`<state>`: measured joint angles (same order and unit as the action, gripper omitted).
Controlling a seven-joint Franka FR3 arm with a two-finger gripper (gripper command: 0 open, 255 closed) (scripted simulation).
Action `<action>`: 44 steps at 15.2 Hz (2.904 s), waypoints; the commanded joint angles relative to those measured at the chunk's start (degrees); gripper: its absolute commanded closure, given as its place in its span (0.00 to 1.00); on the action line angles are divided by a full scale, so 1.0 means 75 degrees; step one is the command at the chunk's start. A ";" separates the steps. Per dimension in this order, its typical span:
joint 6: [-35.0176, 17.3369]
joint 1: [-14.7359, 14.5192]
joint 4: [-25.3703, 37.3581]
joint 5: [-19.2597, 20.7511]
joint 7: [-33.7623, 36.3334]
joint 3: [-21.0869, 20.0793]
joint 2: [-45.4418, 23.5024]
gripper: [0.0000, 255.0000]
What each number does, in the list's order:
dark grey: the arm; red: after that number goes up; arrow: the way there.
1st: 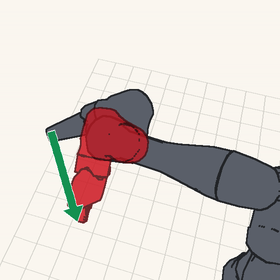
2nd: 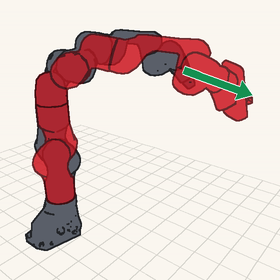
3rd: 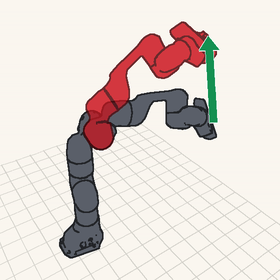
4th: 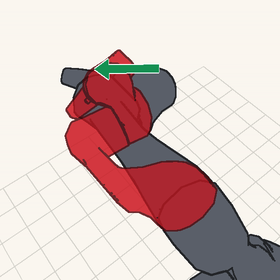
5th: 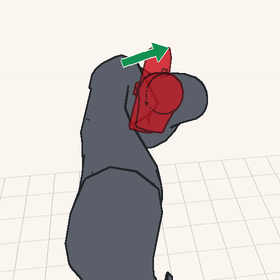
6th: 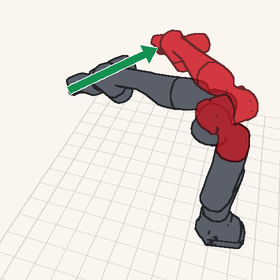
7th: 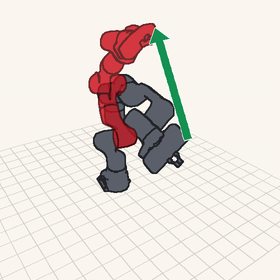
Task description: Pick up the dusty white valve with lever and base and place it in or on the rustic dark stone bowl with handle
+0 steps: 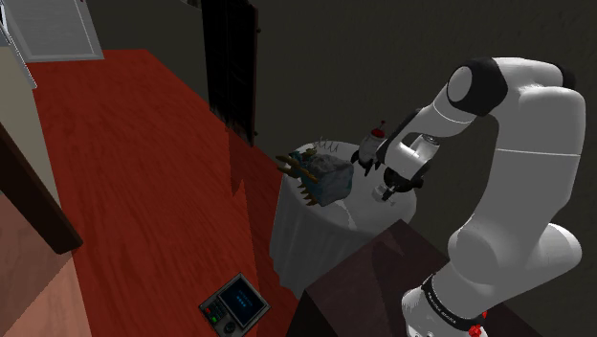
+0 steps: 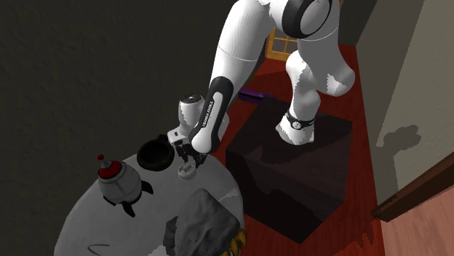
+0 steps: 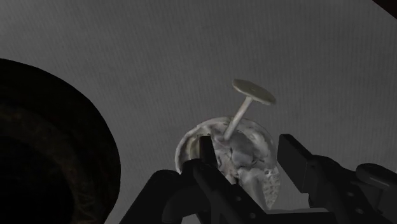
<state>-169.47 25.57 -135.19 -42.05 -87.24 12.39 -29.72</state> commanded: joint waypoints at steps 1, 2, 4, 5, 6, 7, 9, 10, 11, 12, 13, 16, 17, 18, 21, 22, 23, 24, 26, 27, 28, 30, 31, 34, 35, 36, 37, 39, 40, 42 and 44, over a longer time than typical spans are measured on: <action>0.0009 -0.0012 0.0011 0.0003 0.0000 -0.0025 -0.0024 1.00; -0.0001 -0.0014 0.0003 -0.0005 0.0001 -0.0034 -0.0023 1.00; -0.0016 -0.0007 0.0000 -0.0020 -0.0006 -0.0052 -0.0031 1.00; 0.0007 -0.0020 0.0003 0.0001 0.0002 -0.0023 -0.0018 1.00; 0.0082 -0.0119 -0.0048 0.0088 0.0087 0.0094 0.0092 1.00; 0.0157 -0.0220 -0.0098 0.0181 0.0174 0.0212 0.0201 1.00; 0.0306 -0.0421 -0.0193 0.0378 0.0355 0.0452 0.0419 1.00; 0.0381 -0.0521 -0.0238 0.0484 0.0449 0.0573 0.0528 1.00; 0.0455 -0.0621 -0.0281 0.0595 0.0546 0.0694 0.0636 1.00; 0.0529 -0.0721 -0.0323 0.0709 0.0644 0.0817 0.0744 1.00; 0.0442 -0.0616 -0.0278 0.0583 0.0541 0.0681 0.0627 1.00; 0.0611 -0.3223 -0.0221 0.1761 0.3762 0.2584 0.0196 0.00; 0.0986 -0.4377 -0.0001 0.2134 0.5164 0.3422 -0.0215 0.00; 0.1512 -0.5297 0.0342 0.2373 0.6401 0.4065 -0.0716 0.00; 0.1930 -0.5724 0.0790 0.2308 0.7212 0.4296 -0.1378 0.00; 0.1858 -0.5619 0.0822 0.2249 0.7168 0.4194 -0.1457 0.00; 0.1788 -0.5516 0.0854 0.2193 0.7126 0.4093 -0.1536 0.00; 0.1718 -0.5413 0.0889 0.2138 0.7085 0.3993 -0.1615 0.00; 0.1581 -0.5209 0.0963 0.2034 0.7005 0.3798 -0.1775 0.00; 0.1542 -0.5151 0.0985 0.2005 0.6983 0.3742 -0.1821 0.00; 0.1541 -0.5151 0.0985 0.2005 0.6983 0.3742 -0.1821 0.00; 0.1542 -0.5151 0.0985 0.2006 0.6983 0.3742 -0.1821 0.00; 0.1542 -0.5151 0.0985 0.2006 0.6983 0.3742 -0.1821 0.00; 0.1543 -0.5152 0.0984 0.2006 0.6984 0.3744 -0.1820 0.00; 0.1543 -0.5152 0.0984 0.2006 0.6984 0.3744 -0.1820 0.00; 0.1543 -0.5152 0.0984 0.2006 0.6984 0.3744 -0.1820 1.00; 0.1543 -0.5152 0.0984 0.2006 0.6984 0.3744 -0.1820 1.00; 0.1542 -0.5153 0.0984 0.2006 0.6984 0.3743 -0.1820 1.00; 0.1543 -0.5153 0.0984 0.2006 0.6984 0.3744 -0.1820 1.00; 0.1543 -0.5155 0.0983 0.2006 0.6986 0.3744 -0.1819 1.00; 0.1541 -0.5153 0.0982 0.2006 0.6984 0.3743 -0.1819 1.00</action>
<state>-157.92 -13.10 -127.80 -27.01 -34.87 40.44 -43.33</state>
